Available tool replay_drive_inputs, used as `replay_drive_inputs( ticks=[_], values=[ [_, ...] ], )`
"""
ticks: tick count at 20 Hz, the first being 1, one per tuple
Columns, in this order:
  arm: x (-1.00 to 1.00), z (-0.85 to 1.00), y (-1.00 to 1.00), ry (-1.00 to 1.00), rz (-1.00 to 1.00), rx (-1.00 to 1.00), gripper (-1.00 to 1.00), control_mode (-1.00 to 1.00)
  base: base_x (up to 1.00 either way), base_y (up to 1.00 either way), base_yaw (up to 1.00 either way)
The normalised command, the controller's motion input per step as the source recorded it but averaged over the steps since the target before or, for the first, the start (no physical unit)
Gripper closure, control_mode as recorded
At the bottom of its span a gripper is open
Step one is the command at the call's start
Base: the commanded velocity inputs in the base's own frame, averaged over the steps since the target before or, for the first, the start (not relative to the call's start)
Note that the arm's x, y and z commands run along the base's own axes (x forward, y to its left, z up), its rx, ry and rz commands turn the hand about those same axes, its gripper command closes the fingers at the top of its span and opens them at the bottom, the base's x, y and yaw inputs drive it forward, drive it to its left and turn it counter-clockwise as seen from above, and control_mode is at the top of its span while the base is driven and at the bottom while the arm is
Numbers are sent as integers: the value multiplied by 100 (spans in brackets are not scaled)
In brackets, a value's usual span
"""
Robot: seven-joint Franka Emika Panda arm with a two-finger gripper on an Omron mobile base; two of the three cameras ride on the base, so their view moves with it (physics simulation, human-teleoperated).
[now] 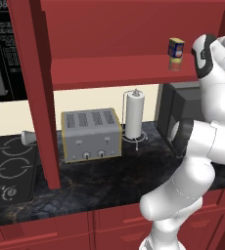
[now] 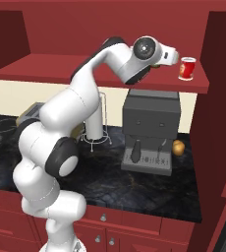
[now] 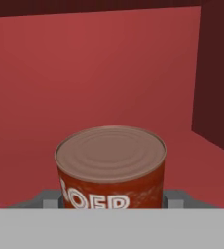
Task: Stack two cans on top of the other two cans in the cabinet.
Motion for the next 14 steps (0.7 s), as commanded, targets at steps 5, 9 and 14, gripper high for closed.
replay_drive_inputs(
  ticks=[5, 9, 14],
  values=[
    [-12, 4, 0, 0, -6, -4, 100, -100, 0, 0, 0],
    [-11, 7, 0, 0, -11, -5, 100, -100, 0, 0, 0],
    [-12, 9, 0, 0, -11, -4, 100, -100, 0, 0, 0]
  ],
)
